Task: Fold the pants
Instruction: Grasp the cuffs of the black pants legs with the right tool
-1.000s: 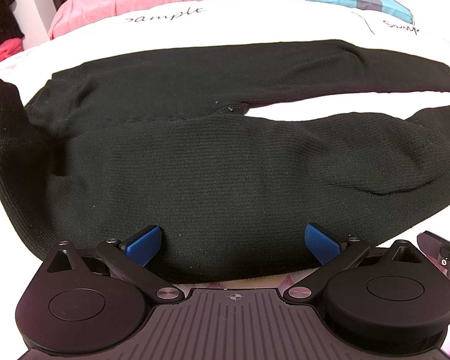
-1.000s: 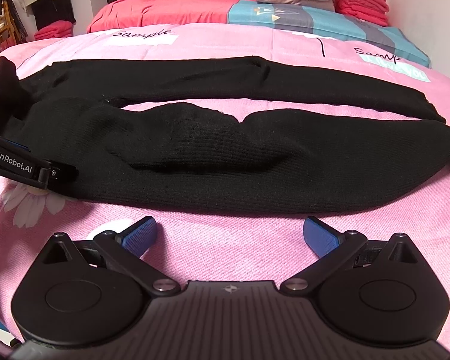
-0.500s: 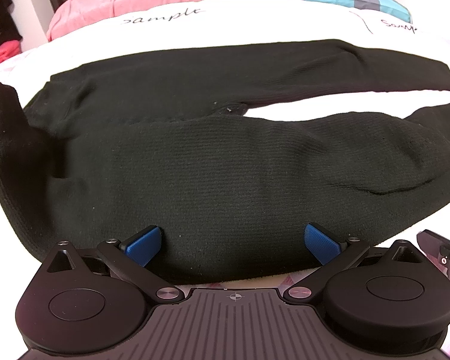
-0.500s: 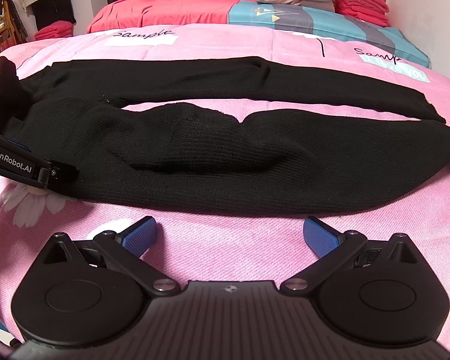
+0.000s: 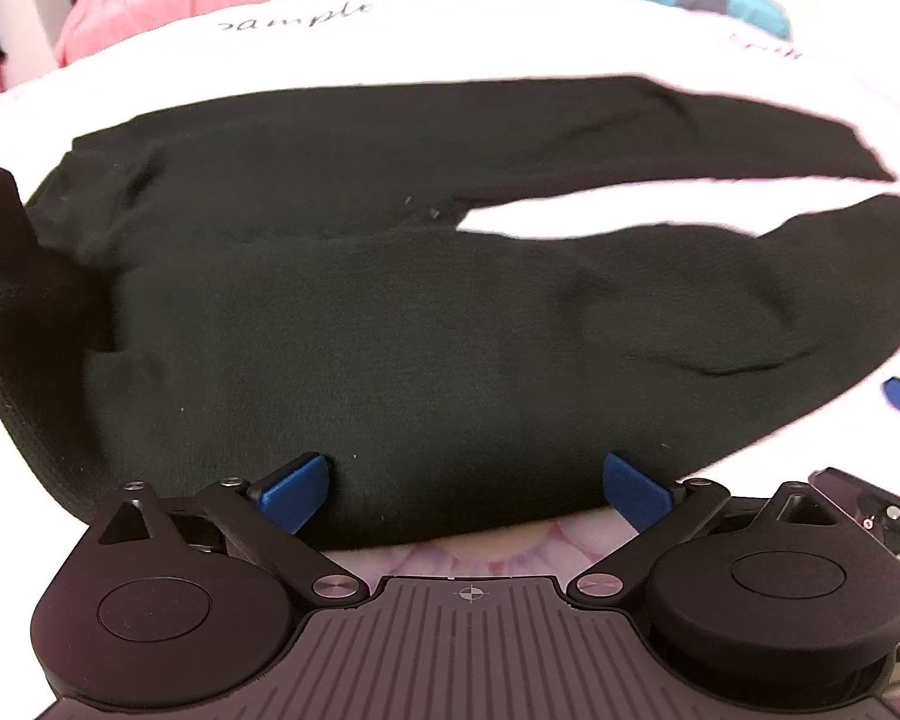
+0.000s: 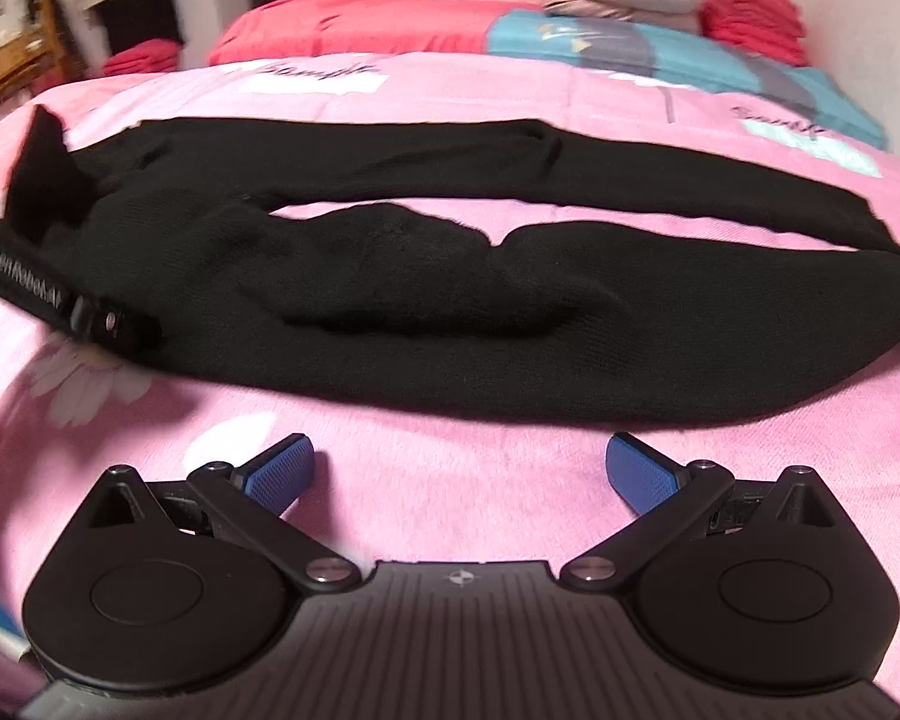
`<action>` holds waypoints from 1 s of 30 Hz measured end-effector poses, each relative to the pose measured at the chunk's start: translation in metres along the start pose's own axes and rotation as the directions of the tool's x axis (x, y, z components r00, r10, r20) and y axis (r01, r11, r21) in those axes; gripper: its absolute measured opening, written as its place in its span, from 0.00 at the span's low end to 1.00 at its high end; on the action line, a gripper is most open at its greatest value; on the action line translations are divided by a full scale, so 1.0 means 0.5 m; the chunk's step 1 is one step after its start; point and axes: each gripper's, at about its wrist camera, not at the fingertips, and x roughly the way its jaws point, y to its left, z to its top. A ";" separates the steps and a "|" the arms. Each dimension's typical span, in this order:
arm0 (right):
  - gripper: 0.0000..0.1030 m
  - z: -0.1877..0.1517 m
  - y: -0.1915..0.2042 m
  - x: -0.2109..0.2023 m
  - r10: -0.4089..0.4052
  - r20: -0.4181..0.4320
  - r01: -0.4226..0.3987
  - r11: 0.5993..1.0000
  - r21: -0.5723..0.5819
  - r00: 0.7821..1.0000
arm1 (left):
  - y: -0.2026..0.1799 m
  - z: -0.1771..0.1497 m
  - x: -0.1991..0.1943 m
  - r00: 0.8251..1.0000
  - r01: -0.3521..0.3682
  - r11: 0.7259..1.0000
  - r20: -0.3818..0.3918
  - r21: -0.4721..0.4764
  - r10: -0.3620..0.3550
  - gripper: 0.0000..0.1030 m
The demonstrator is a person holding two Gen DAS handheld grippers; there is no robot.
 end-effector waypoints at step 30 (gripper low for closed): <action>0.08 0.000 -0.500 -0.023 -0.203 0.290 -0.136 0.552 0.823 0.935 | 0.265 0.021 0.025 0.969 -0.166 0.918 0.114 -0.360 0.219 1.00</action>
